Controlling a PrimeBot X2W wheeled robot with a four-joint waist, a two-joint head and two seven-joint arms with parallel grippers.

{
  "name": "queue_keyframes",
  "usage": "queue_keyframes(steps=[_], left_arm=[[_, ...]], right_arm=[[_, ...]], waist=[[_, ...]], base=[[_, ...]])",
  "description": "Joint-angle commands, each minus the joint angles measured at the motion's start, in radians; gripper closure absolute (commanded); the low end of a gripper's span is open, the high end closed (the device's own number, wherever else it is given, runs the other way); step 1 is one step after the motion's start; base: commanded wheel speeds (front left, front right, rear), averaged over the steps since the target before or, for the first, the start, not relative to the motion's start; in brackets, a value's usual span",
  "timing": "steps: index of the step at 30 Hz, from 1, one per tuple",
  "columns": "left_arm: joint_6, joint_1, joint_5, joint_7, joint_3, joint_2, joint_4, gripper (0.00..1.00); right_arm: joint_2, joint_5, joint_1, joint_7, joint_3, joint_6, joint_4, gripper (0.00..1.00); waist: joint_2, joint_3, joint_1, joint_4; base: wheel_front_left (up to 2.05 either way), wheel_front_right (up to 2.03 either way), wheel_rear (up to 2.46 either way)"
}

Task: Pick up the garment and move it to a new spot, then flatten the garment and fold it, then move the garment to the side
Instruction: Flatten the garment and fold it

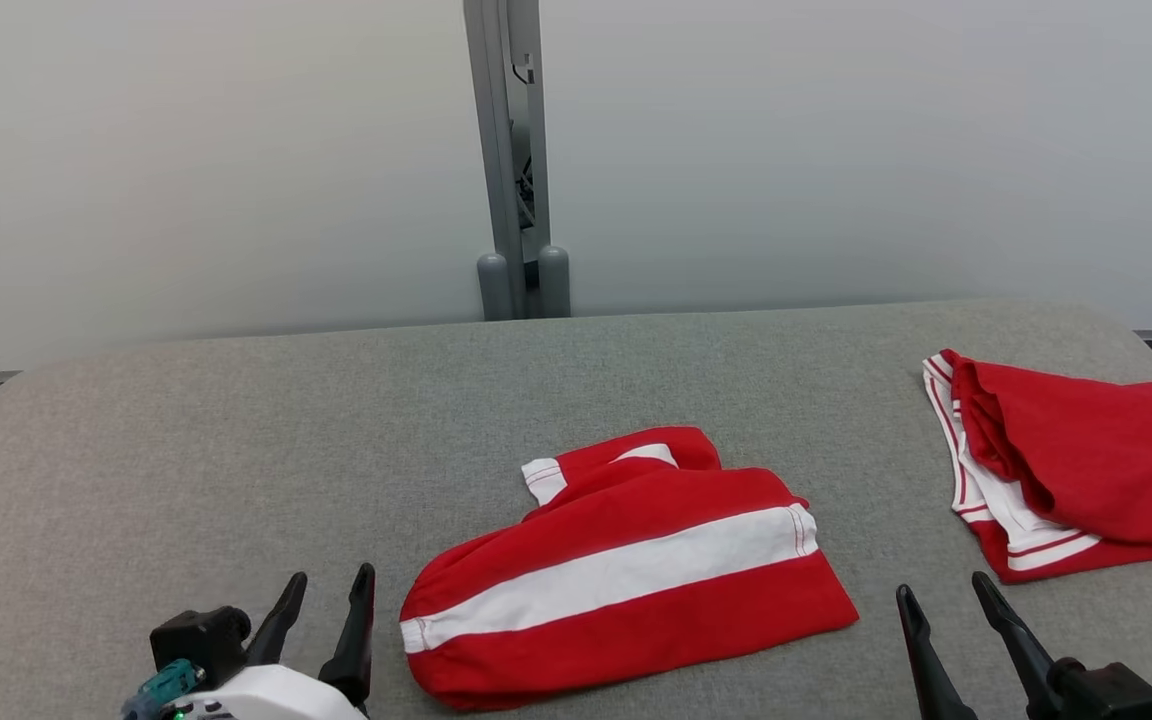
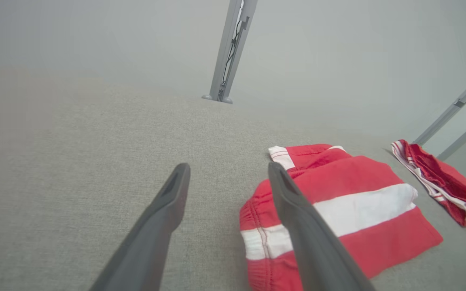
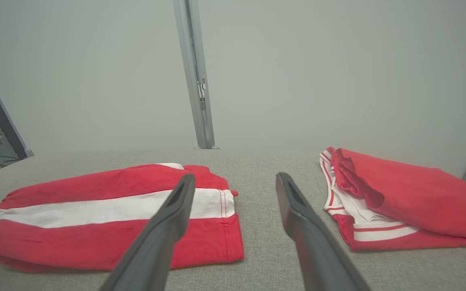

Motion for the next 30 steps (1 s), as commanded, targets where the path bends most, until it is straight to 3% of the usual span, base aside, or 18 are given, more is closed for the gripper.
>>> queue_keyframes(steps=[1, 4, 6, 9, 10, 13, 19, 25, 30], left_arm=[[0.033, 0.024, 0.038, -0.027, 0.031, -0.016, -0.019, 0.0], [0.059, 0.049, 0.074, -0.036, 0.07, -0.043, -0.042, 0.0], [0.086, 0.101, 0.188, -0.037, 0.16, -0.089, -0.115, 0.0], [0.087, 0.152, 0.265, -0.037, 0.207, -0.125, -0.16, 0.0], [0.083, 0.189, 0.343, -0.037, 0.247, -0.15, -0.194, 0.0], [0.09, 0.235, 0.399, -0.037, 0.289, -0.191, -0.225, 0.0], [0.038, 0.325, 0.5, -0.037, 0.411, -0.274, -0.275, 0.0], [-0.009, 0.35, 0.692, -0.037, 0.415, -0.275, -0.241, 0.0], [-0.023, 0.363, 0.77, -0.037, 0.429, -0.284, -0.21, 0.0]], right_arm=[[-0.001, 0.004, 0.012, 0.0, -0.005, -0.001, 0.0, 0.0], [0.001, 0.008, 0.019, 0.0, -0.008, -0.001, 0.0, 0.0], [0.004, 0.006, 0.025, 0.0, -0.01, -0.001, -0.006, 0.0], [0.005, 0.004, 0.031, 0.0, -0.012, -0.001, -0.008, 0.0], [0.007, 0.002, 0.04, 0.0, -0.016, -0.001, -0.01, 0.0], [0.009, 0.002, 0.049, 0.0, -0.023, -0.001, -0.012, 0.0], [0.015, 0.002, 0.071, 0.0, -0.031, -0.001, -0.013, 0.0], [0.019, 0.003, 0.076, 0.0, -0.024, -0.001, -0.006, 0.0], [0.019, -0.026, 0.081, 0.0, -0.02, -0.001, -0.006, 0.0]], waist=[[-0.0001, -0.018, 0.0, 0.015], [-0.0001, -0.027, 0.0, 0.024], [-0.0001, -0.039, 0.0, 0.037], [-0.0001, -0.048, 0.0, 0.044], [-0.0001, -0.057, 0.0, 0.051], [-0.0001, -0.067, 0.0, 0.057], [-0.0001, -0.088, 0.0, 0.067], [-0.0001, -0.1, 0.0, 0.065], [-0.0001, -0.106, 0.0, 0.063]], base=[[0.0, 0.0, 0.0], [0.0, 0.0, 0.0], [0.0, 0.0, 0.0], [0.0, 0.0, 0.0], [0.0, 0.0, 0.0], [0.0, 0.0, 0.0], [0.0, 0.0, 0.0], [0.0, 0.0, 0.0], [0.0, 0.0, 0.0]])
